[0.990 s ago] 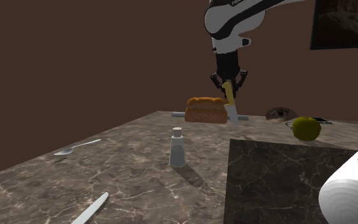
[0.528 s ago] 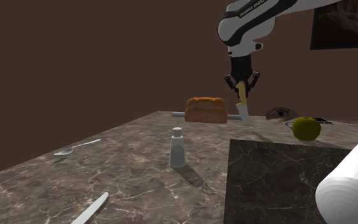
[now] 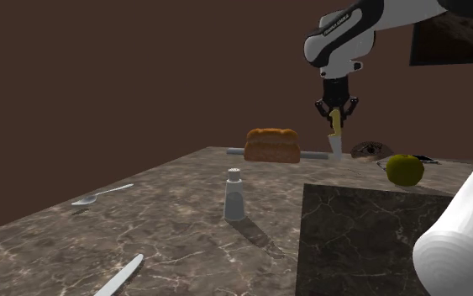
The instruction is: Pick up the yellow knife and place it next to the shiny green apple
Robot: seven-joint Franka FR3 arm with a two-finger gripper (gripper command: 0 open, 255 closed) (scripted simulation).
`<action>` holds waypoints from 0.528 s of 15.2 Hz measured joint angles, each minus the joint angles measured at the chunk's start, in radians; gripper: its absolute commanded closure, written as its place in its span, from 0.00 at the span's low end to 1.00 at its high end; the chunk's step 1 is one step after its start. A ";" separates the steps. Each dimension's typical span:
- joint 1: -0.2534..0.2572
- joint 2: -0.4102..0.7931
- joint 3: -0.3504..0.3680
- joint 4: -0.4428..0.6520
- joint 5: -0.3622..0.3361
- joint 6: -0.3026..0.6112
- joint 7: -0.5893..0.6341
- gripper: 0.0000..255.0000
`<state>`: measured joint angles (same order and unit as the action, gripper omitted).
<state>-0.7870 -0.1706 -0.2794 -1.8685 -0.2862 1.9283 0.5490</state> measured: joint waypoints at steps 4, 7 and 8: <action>-0.034 0.102 -0.061 0.104 0.048 0.019 -0.105 1.00; -0.063 0.193 -0.097 0.206 0.100 0.016 -0.182 1.00; -0.076 0.223 -0.108 0.237 0.118 0.017 -0.208 1.00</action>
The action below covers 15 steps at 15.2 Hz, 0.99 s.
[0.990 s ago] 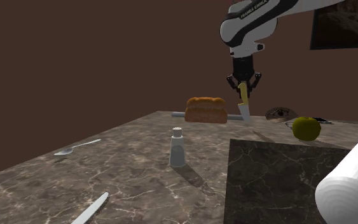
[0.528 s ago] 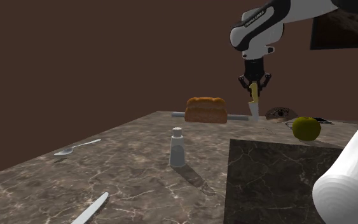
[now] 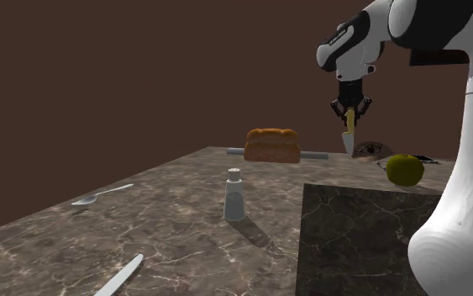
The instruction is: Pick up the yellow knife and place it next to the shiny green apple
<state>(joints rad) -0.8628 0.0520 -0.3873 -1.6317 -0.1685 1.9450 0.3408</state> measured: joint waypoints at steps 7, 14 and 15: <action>-0.086 0.184 -0.040 0.194 0.114 -0.006 -0.135 1.00; -0.082 0.179 -0.039 0.096 0.108 0.087 -0.123 1.00; -0.080 0.179 -0.038 0.082 0.107 0.101 -0.120 1.00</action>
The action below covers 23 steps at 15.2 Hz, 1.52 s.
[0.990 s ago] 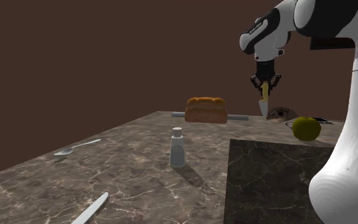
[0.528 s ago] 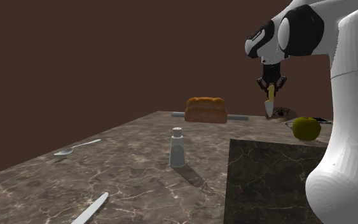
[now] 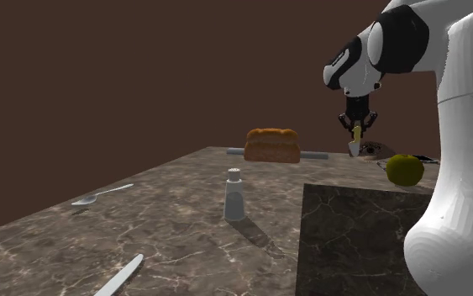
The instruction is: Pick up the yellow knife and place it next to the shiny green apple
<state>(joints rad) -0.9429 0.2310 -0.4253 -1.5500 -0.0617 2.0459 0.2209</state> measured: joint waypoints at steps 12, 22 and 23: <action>0.001 0.013 0.002 -0.144 -0.002 0.155 0.014 1.00; -0.001 0.044 0.005 -0.233 0.005 0.272 0.022 1.00; -0.002 0.045 0.006 -0.234 0.005 0.274 0.022 1.00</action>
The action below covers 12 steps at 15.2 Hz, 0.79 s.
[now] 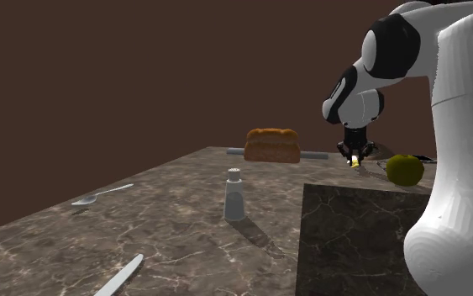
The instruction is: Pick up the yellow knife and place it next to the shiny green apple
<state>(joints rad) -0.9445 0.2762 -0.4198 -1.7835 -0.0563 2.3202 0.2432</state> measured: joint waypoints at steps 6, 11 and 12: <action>0.000 0.001 0.000 -0.001 0.000 0.002 0.000 0.00; 0.000 0.001 0.000 -0.001 0.000 0.002 0.000 0.00; 0.000 0.001 0.000 -0.001 0.000 0.002 0.000 0.00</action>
<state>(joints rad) -0.9446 0.2770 -0.4197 -1.7846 -0.0560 2.3225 0.2434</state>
